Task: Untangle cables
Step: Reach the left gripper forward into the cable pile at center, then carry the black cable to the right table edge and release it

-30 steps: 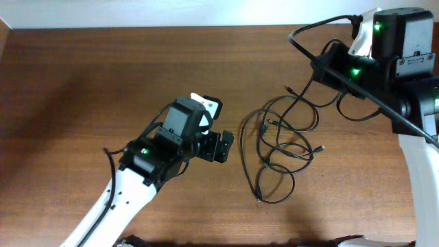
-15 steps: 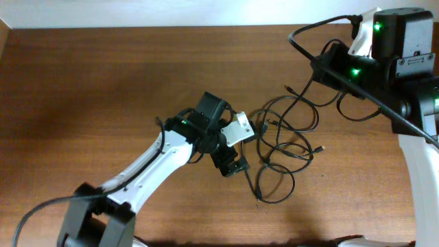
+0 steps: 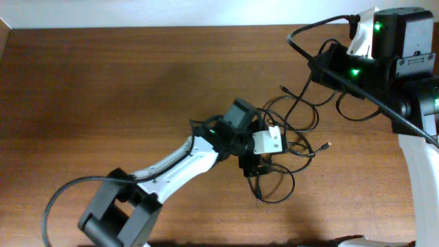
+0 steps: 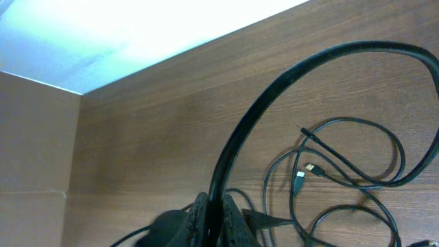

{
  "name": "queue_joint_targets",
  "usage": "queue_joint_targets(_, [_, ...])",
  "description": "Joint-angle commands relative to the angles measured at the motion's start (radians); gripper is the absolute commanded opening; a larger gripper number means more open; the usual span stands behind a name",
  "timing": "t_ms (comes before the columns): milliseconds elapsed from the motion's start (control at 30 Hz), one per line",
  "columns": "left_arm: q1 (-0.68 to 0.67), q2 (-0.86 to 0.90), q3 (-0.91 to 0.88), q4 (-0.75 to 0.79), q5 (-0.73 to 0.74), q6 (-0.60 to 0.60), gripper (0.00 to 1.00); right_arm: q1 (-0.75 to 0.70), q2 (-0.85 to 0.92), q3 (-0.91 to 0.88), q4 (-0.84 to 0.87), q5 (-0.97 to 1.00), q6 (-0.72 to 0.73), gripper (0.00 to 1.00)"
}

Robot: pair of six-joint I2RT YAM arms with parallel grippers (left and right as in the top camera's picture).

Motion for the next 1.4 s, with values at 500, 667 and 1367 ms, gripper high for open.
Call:
queue_joint_targets(500, [-0.060, 0.129, 0.011, 0.161, -0.040, 0.018, 0.00, -0.006, -0.004, 0.018, 0.006, -0.039, -0.034, 0.04])
queue_joint_targets(667, [-0.060, 0.129, 0.011, 0.106, -0.042, 0.018, 0.00, -0.007, -0.004, 0.018, 0.006, -0.039, -0.034, 0.04])
queue_joint_targets(1367, [-0.060, 0.129, 0.011, -0.076, -0.243, -0.078, 0.00, -0.582, -0.019, 0.019, 0.094, -0.592, -0.033, 0.04])
